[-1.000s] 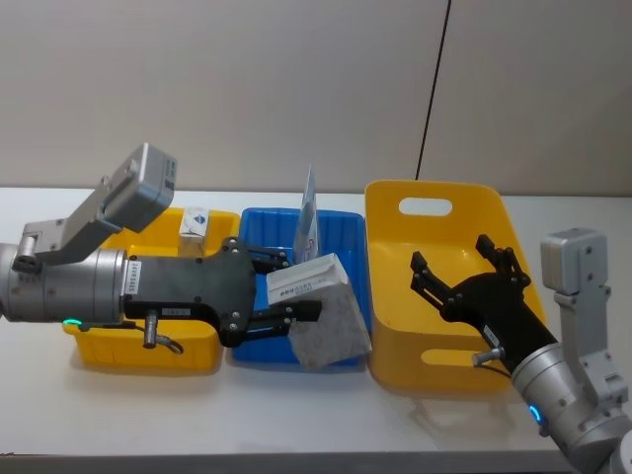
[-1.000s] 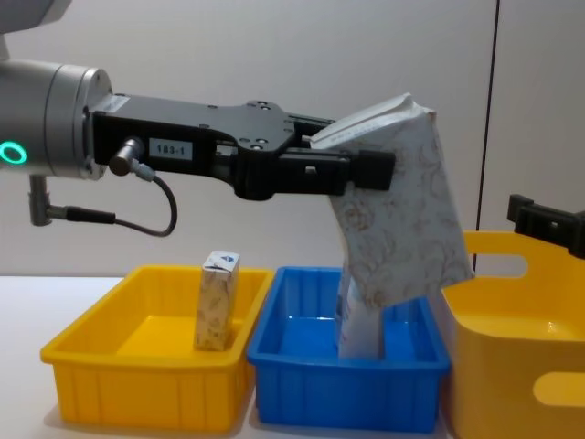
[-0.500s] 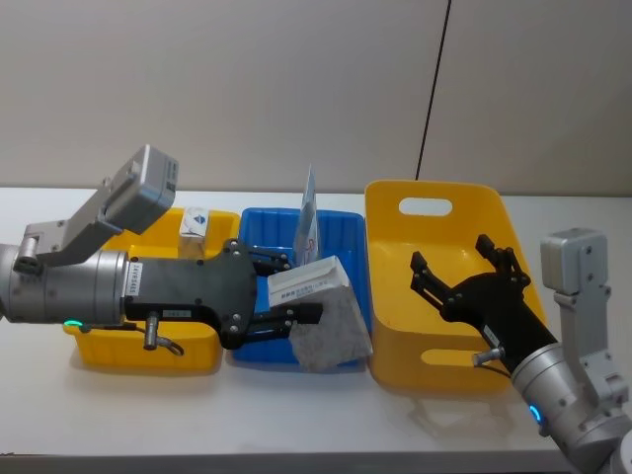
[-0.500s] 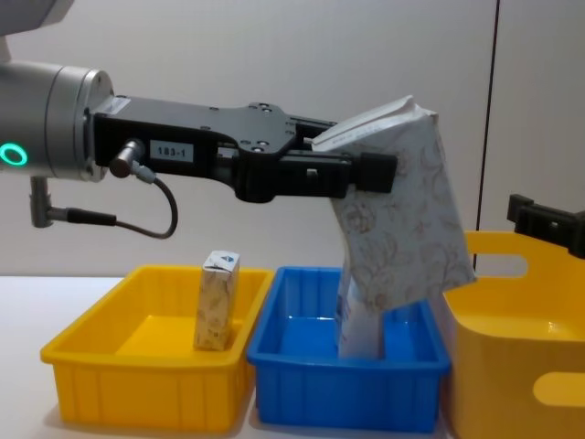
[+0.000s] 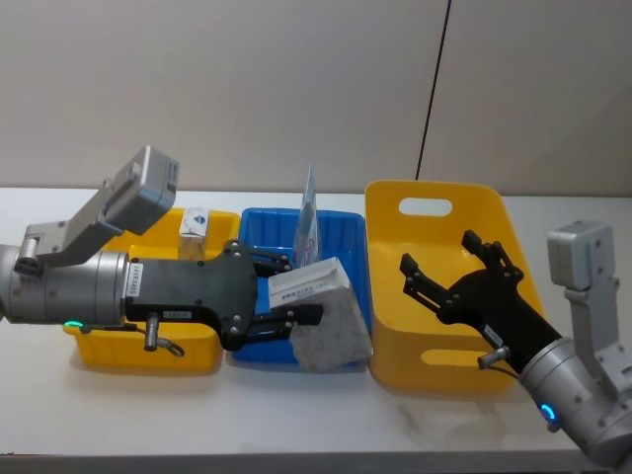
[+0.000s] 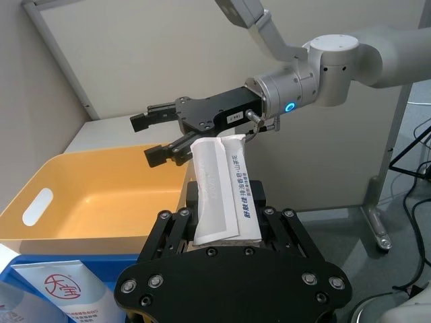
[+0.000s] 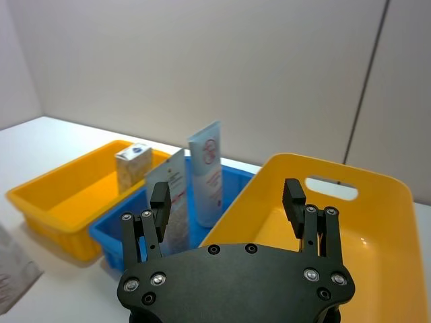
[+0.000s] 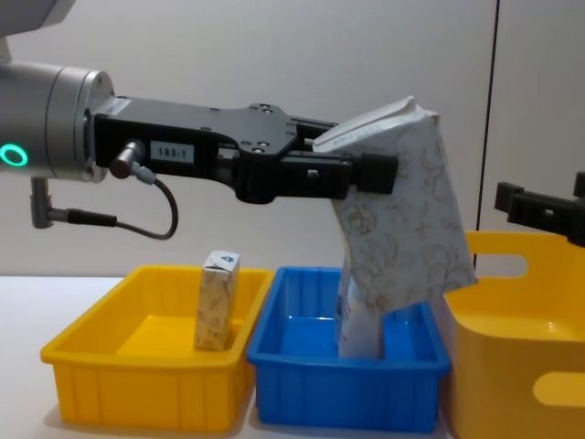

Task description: Bimanual collaborative sorting of washing and personal care products

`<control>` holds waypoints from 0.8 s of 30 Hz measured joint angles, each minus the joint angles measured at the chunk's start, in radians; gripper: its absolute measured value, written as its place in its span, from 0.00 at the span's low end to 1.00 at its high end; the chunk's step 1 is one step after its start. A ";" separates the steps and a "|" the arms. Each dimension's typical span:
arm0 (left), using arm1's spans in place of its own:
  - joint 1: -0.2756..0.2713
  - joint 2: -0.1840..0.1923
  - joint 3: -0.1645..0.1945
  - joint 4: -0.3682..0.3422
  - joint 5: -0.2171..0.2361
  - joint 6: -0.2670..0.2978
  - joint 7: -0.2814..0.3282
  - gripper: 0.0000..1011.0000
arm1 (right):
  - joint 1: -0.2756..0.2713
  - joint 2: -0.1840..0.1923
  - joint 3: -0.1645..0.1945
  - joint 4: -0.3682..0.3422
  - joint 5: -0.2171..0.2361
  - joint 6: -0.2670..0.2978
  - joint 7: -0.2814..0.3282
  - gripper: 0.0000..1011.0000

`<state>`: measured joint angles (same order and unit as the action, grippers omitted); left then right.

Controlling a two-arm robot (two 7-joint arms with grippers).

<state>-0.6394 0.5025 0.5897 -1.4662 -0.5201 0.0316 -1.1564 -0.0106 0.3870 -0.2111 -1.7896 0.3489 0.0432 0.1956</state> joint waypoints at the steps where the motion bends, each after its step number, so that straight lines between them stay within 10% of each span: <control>1: 0.000 0.000 0.000 0.000 0.000 0.000 0.000 0.37 | 0.000 0.004 0.001 -0.002 0.006 0.001 0.009 0.99; 24: 0.000 0.000 0.000 0.000 0.000 0.000 0.000 0.37 | 0.021 0.188 0.030 -0.034 0.177 0.036 0.345 0.99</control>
<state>-0.6394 0.5026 0.5897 -1.4663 -0.5200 0.0316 -1.1565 0.0102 0.5752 -0.1813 -1.8235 0.5260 0.0790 0.5404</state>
